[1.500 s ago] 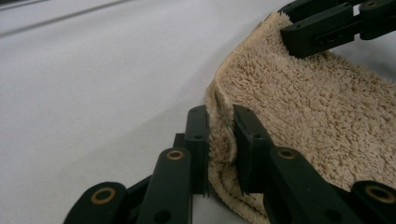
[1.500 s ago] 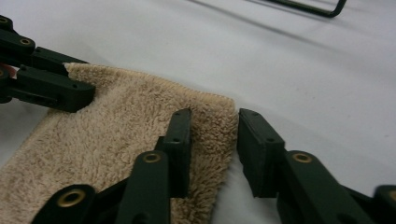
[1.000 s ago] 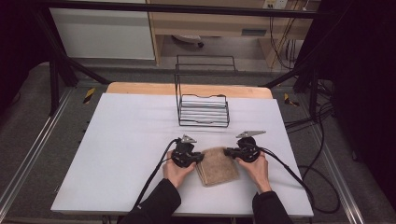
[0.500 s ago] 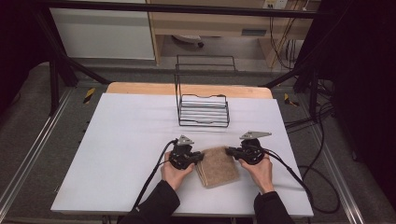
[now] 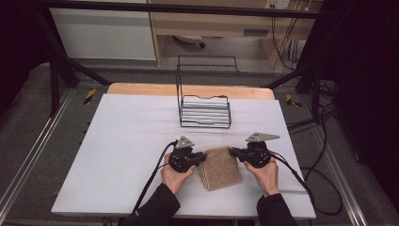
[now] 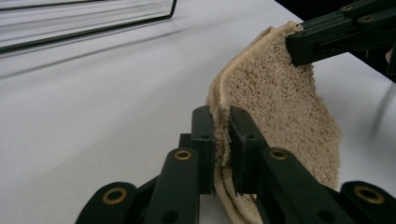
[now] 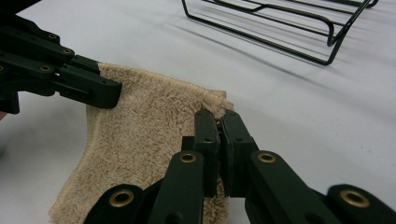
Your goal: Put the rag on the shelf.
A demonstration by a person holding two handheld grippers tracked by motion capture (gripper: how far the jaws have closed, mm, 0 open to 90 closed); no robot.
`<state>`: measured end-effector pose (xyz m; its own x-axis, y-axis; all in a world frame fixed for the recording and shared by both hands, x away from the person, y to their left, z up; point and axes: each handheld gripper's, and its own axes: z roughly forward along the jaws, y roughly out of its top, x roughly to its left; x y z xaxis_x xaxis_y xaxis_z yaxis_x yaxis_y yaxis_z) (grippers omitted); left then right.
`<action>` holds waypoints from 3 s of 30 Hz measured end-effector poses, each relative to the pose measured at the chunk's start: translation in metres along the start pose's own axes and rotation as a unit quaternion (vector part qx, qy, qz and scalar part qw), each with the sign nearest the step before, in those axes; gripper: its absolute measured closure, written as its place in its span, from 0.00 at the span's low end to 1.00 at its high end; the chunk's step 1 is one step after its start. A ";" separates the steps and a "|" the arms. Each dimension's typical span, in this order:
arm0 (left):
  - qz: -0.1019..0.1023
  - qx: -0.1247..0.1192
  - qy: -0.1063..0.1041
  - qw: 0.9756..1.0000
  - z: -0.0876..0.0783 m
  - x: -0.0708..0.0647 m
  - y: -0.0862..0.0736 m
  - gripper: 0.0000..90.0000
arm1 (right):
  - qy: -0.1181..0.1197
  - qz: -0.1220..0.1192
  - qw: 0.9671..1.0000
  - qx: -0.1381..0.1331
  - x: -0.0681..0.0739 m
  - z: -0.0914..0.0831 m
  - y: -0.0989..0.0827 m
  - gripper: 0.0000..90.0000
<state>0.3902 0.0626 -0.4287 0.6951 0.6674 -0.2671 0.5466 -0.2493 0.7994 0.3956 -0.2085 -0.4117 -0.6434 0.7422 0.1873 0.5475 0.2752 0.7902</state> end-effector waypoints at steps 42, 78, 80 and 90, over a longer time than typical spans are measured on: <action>0.045 -0.073 0.006 0.996 -0.028 -0.015 0.031 0.90 | -0.022 -0.018 0.995 -0.095 0.016 -0.037 0.018 0.97; 0.069 -0.135 0.023 0.988 -0.063 -0.003 0.071 0.90 | -0.047 -0.047 0.981 -0.180 0.042 -0.047 0.056 0.97; 0.069 -0.139 0.023 0.988 -0.065 -0.002 0.073 0.90 | -0.047 -0.047 0.981 -0.184 0.043 -0.047 0.059 0.97; 0.070 -0.159 0.024 0.985 -0.075 0.002 0.084 0.90 | -0.053 -0.054 0.977 -0.201 0.048 -0.048 0.076 0.97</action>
<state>0.4030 0.0955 -0.3218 0.7255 0.6771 -0.1230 0.2685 -0.1139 0.9565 0.3804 -0.1814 -0.3145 -0.6145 0.7876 0.0456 0.2116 0.1089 0.9713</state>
